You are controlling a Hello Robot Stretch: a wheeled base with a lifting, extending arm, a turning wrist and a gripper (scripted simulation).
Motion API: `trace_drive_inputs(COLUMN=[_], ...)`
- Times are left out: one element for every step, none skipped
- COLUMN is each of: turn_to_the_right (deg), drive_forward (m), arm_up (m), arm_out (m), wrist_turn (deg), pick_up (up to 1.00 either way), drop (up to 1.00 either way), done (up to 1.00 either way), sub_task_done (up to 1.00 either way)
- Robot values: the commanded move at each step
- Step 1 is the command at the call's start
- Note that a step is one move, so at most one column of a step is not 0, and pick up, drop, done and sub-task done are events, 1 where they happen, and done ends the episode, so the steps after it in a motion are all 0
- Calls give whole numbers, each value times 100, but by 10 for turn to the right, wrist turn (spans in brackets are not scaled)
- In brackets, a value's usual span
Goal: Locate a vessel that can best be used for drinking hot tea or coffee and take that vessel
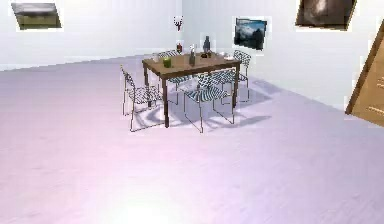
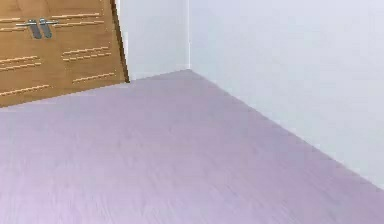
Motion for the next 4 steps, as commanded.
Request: trace_drive_inputs(turn_to_the_right=[150, 0, -450, -60], drive_forward=[0, 30, 0, 0], arm_up=[0, 0, 0, 0], arm_out=[0, 0, 0, 0], wrist_turn=[0, 0, 0, 0], pick_up=[0, 0, 0, 0], drop=[0, 0, 0, 0], done=[0, 0, 0, 0], sub_task_done=[0, 0, 0, 0])
